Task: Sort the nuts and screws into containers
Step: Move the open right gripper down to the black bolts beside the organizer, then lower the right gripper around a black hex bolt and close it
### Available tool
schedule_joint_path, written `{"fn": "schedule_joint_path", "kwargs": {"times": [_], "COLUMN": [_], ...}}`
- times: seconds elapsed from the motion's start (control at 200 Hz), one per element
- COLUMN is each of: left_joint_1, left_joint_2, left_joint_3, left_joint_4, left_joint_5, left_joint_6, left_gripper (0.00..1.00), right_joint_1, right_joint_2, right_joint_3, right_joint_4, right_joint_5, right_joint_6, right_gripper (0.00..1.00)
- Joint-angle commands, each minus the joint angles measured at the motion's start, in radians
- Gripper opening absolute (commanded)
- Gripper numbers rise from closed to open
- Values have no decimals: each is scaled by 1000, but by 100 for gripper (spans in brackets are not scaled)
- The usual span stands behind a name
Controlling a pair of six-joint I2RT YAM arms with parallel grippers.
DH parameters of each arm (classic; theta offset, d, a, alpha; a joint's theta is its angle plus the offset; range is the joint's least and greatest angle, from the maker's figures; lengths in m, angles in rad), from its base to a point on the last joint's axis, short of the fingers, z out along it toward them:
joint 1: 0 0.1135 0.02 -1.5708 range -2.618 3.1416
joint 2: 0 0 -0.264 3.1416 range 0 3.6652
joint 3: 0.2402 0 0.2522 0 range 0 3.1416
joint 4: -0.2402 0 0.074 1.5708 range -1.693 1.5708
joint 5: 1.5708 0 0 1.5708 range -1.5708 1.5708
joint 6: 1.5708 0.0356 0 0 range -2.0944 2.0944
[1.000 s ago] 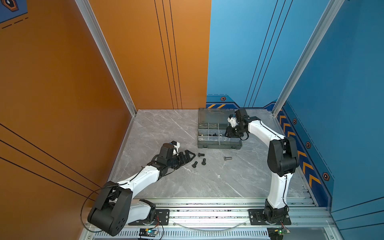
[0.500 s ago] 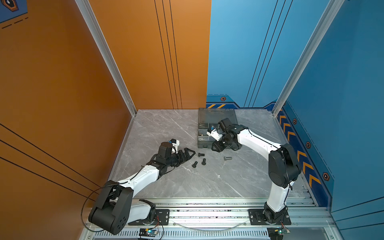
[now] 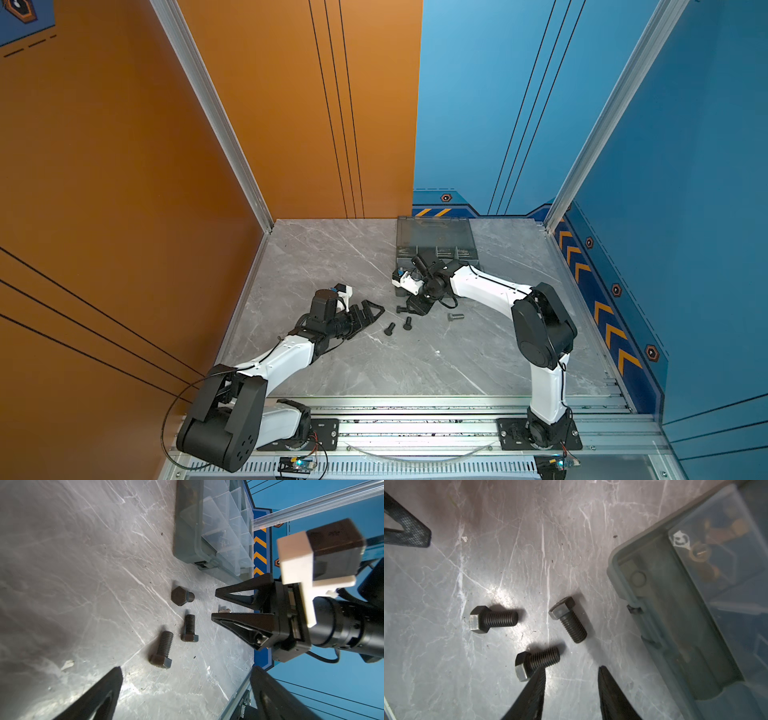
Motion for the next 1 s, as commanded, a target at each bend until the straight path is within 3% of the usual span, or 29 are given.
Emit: {"fn": "schedule_joint_path", "kwargs": {"times": [0.0, 0.491, 0.991], "left_joint_1": [15, 82, 100], "left_joint_2": [-25, -91, -107], "left_joint_3": [-23, -63, -69], "left_joint_4": [13, -10, -33], "left_joint_5": [36, 78, 83], "left_joint_6": [2, 16, 21], "left_gripper": [98, 98, 98], "right_joint_1": [15, 36, 37], "right_joint_2": [35, 160, 211], "right_joint_3": [60, 174, 185], "right_joint_4": [-1, -9, -10], "right_joint_5": [29, 12, -6], "right_joint_6": [-18, -34, -19], "right_gripper": [44, 44, 41]}}
